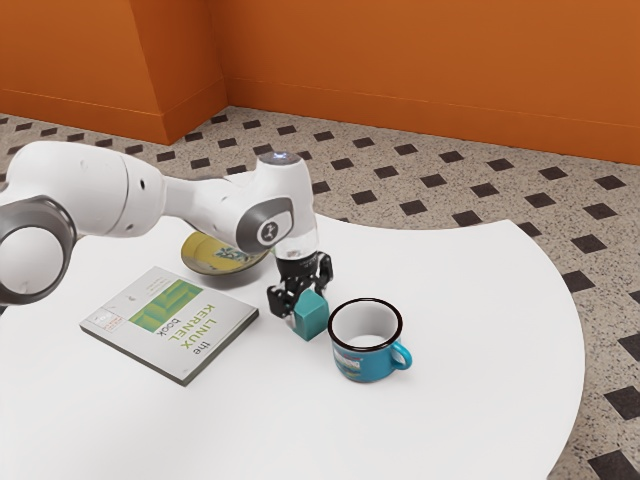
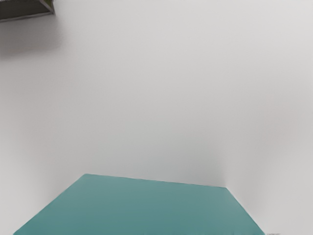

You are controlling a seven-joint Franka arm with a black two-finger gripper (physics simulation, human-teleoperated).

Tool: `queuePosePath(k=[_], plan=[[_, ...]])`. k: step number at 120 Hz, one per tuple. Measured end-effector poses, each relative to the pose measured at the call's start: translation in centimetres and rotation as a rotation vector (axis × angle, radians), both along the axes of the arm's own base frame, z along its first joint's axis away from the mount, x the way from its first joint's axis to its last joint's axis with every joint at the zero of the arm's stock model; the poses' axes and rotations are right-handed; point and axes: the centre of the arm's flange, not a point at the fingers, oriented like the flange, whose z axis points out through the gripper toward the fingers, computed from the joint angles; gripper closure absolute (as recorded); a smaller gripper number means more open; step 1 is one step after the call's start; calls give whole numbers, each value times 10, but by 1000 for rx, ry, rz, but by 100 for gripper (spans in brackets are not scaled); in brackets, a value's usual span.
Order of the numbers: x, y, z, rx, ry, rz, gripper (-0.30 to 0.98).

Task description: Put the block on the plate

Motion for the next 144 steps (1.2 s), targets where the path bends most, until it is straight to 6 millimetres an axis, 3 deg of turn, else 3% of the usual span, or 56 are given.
queuePosePath(k=[27, 66, 96, 113, 120, 130, 144], plan=[[0, -1, 5, 3, -6, -9, 25], [-1, -10, 17, 2, -15, -24, 30], [-8, -29, 80, 33, -56, -60, 31], [-12, -39, 140, 66, -90, -83, 30], [-6, -27, 161, 89, -99, -72, 30], [10, 14, 185, 105, -113, -33, 30], [38, 65, 189, 103, -108, -2, 30]])
